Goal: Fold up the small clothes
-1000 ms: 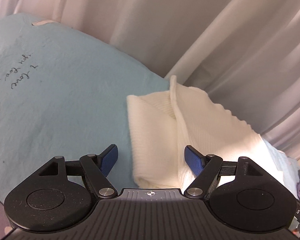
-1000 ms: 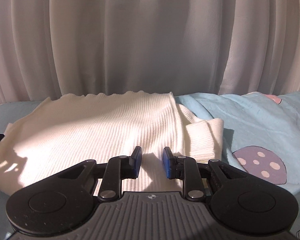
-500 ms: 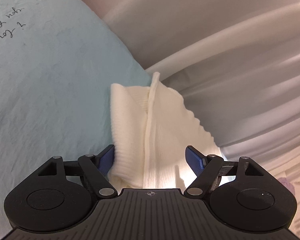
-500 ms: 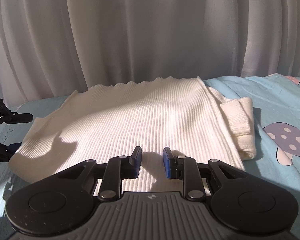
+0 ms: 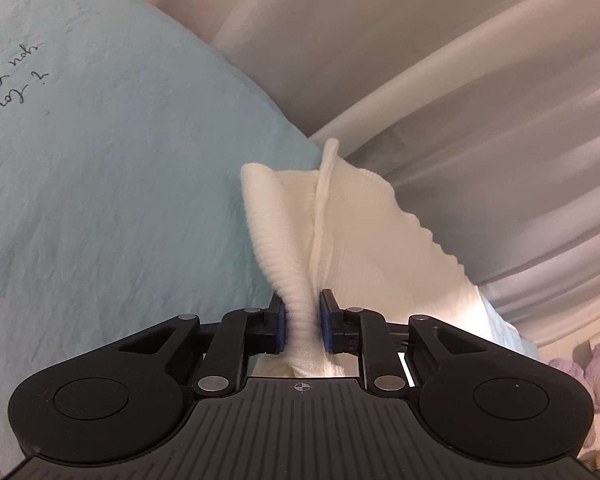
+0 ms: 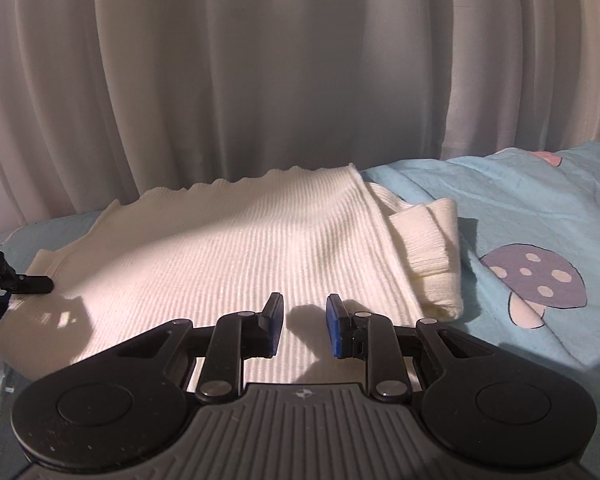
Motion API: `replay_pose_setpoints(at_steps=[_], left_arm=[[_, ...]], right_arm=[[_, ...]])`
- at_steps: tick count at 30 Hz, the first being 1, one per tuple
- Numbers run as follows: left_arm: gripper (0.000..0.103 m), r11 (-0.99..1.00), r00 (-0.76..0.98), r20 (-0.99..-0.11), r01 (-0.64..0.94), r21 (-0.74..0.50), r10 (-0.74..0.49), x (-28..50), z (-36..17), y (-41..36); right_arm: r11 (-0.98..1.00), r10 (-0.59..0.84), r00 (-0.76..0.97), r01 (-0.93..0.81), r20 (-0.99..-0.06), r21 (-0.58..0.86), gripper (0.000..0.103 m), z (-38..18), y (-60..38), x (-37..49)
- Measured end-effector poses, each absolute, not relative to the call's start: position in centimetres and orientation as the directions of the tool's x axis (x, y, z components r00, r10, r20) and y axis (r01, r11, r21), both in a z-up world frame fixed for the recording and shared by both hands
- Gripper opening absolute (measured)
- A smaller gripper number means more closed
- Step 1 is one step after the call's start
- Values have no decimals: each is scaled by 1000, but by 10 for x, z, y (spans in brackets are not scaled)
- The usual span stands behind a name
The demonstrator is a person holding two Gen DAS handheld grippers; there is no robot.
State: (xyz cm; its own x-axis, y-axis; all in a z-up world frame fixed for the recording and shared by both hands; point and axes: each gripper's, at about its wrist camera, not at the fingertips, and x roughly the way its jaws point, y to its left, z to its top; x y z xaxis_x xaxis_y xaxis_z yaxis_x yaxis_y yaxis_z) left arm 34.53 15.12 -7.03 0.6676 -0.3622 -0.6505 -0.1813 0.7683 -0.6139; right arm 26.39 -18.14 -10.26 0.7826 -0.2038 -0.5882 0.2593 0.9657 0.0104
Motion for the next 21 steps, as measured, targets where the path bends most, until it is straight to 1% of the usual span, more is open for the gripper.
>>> replay_pose_setpoints(at_steps=[1,6,10,13,16,18,20,21], left_arm=[[19,762,669,-650,-191,-619,-360,343,-68,153],[17,793,673,-662,-183,-581,-330,346,-52,137],[16,819,687,-641,-118,-562,-341,347,-29,112],[15,834,691,-623,-52,-549,-367,350,-15,79],[15,885,683,-634,40,-463,-362,352,-13,31],[12,908,656,-662,89,-410,-363,354,-24,-1],[12,923,631,-690,118,-366,-354,355,-39,-24],[12,926,632,-691,126,-356,-352,351,-46,-29]], right_arm=[[964,-212,771,267,-600,3,22,-105,-183,265],[959,-185,789,277,-586,69,22,-99,-193,258],[945,-183,799,304,-573,121,22,-94,-205,252],[936,-186,805,320,-563,148,22,-91,-212,248],[932,-186,807,325,-560,159,22,-89,-215,247],[934,-183,806,321,-563,157,22,-89,-215,248],[936,-181,804,317,-566,150,22,-89,-215,248],[937,-179,804,315,-567,151,22,-88,-215,247]])
